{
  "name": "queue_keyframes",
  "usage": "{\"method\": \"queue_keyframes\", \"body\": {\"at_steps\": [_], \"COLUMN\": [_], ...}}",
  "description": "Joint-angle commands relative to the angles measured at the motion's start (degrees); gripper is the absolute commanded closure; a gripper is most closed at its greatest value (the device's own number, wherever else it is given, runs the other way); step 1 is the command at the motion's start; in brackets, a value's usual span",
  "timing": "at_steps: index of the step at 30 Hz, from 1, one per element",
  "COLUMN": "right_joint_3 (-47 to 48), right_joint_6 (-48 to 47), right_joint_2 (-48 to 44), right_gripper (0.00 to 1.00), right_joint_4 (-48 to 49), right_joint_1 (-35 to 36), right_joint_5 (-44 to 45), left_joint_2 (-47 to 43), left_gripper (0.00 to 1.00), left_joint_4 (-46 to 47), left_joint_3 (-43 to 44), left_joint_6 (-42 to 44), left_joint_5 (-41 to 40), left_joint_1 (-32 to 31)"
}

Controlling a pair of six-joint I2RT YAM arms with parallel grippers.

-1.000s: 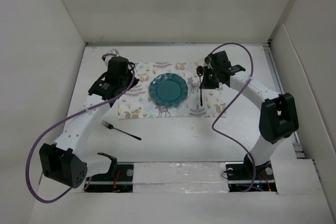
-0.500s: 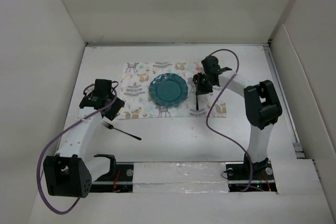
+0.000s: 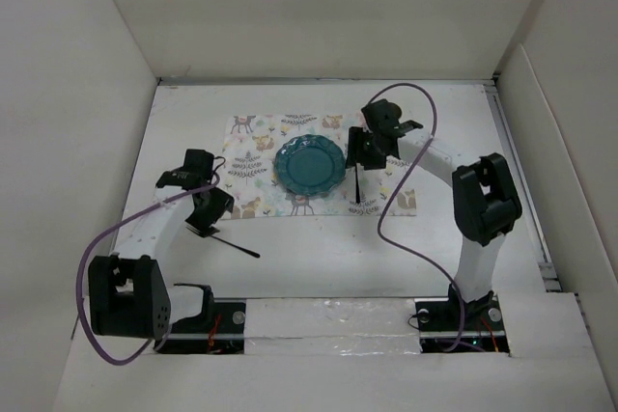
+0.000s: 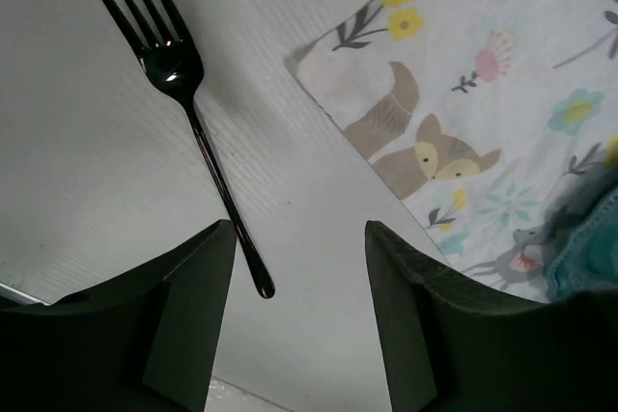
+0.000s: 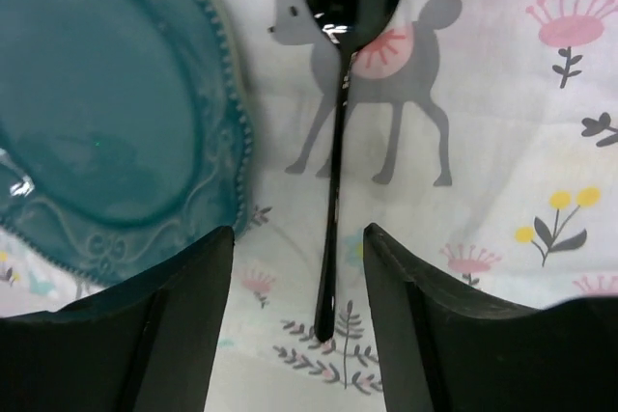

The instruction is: Set the dinner table for one person

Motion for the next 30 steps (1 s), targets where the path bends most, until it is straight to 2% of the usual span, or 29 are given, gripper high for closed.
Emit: {"method": "queue_keyframes", "body": {"at_steps": [1, 6, 13, 22, 27, 28, 29, 30], "right_joint_3": [1.98, 0.48, -1.19, -0.75, -0.14, -0.05, 0.13, 0.22], "right_joint_6": [-0.27, -0.53, -0.71, 0.17, 0.7, 0.78, 0.79, 0.79], "right_joint_2": [-7.71, -14.31, -19.5, -26.97, -28.56, -28.74, -29.0, -29.09], "right_gripper": [0.37, 0.35, 0.36, 0.37, 0.38, 0.38, 0.38, 0.38], "right_joint_4": [-1.12, -1.47, -1.83, -1.3, -1.38, -1.47, -1.56, -1.82], "right_joint_1": [1.46, 2.61, 2.61, -0.81, -3.54, -3.55, -4.07, -4.07], "right_joint_5": [1.97, 1.88, 1.7, -1.99, -5.14, -5.5, -5.77, -5.86], "left_joint_2": [2.42, 4.79, 1.89, 8.75, 7.52, 7.43, 7.0, 6.47], "left_gripper": [0.47, 0.52, 0.54, 0.58, 0.76, 0.9, 0.97, 1.0], "left_joint_4": [-1.87, -2.74, -2.22, 2.35, 7.88, 8.5, 8.85, 8.94], "left_joint_3": [-2.26, -4.9, -6.57, -8.24, -12.01, -12.89, -12.99, -13.16], "left_joint_6": [-3.77, -6.75, -9.65, -10.01, -11.16, -11.07, -11.24, -10.98], "left_joint_5": [-2.32, -2.32, -3.1, -4.34, -4.87, -4.78, -4.78, -4.6], "left_joint_1": [-0.04, -0.04, -0.04, -0.04, -0.04, -0.04, -0.04, -0.04]}}
